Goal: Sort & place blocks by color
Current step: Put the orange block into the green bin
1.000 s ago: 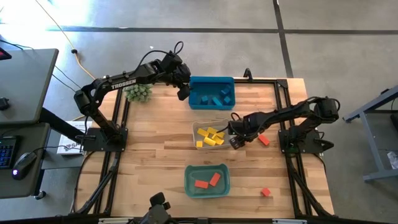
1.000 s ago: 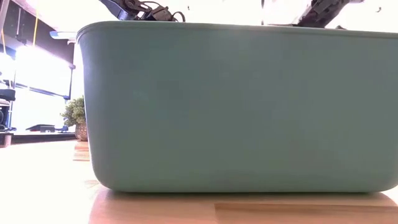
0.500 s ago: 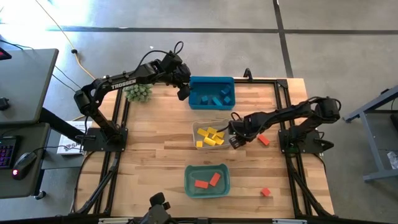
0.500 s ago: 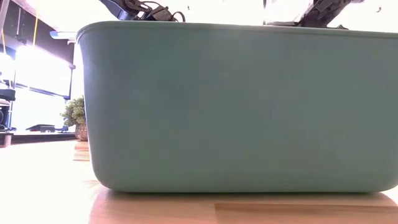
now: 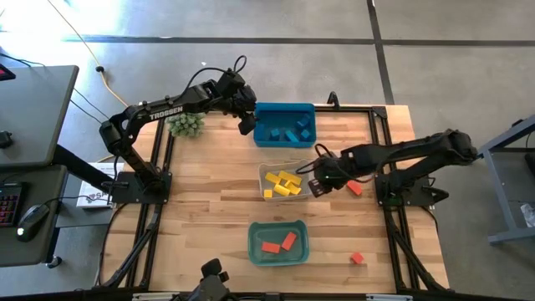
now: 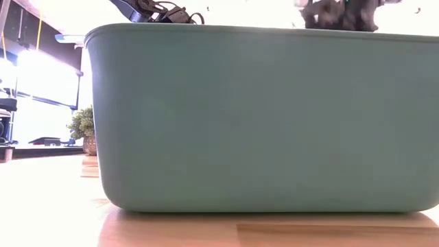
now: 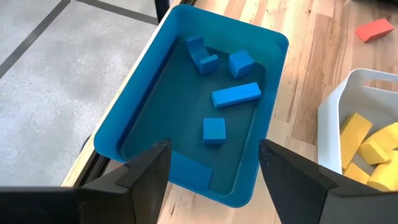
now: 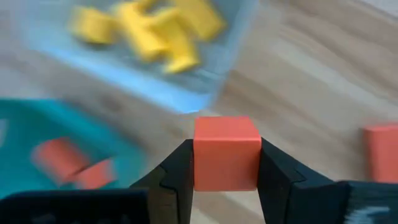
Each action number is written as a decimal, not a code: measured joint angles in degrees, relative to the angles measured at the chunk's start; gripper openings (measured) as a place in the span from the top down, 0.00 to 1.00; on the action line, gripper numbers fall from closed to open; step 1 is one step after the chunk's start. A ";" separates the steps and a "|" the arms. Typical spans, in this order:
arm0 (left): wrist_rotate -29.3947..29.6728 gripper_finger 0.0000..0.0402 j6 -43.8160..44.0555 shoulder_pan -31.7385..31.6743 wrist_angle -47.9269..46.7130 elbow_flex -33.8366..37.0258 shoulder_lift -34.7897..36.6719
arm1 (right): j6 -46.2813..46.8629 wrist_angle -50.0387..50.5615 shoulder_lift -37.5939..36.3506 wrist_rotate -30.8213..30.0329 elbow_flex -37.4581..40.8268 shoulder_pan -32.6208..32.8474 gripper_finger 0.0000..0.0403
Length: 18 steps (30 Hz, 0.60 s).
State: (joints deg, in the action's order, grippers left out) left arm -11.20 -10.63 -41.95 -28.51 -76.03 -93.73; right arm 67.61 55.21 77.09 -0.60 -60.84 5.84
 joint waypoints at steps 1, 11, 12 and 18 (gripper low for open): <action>0.02 0.42 0.02 0.00 -0.02 0.00 0.00 | 0.10 -0.44 -0.41 0.00 -1.36 0.85 0.73; -0.07 0.42 0.17 0.02 -2.88 0.00 0.00 | -0.45 -18.50 0.50 -4.43 -6.82 8.69 0.73; -0.08 0.42 0.15 0.02 -3.34 0.00 0.00 | -0.59 -19.88 0.95 -5.17 -6.82 9.62 0.73; -0.07 0.42 0.75 0.96 -5.67 0.00 0.00 | -3.70 -26.74 6.36 -1.90 -6.79 13.28 0.73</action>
State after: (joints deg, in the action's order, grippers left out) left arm -11.27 -9.88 -40.99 -34.19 -76.03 -93.73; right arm 63.90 28.47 83.45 -2.50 -67.64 19.13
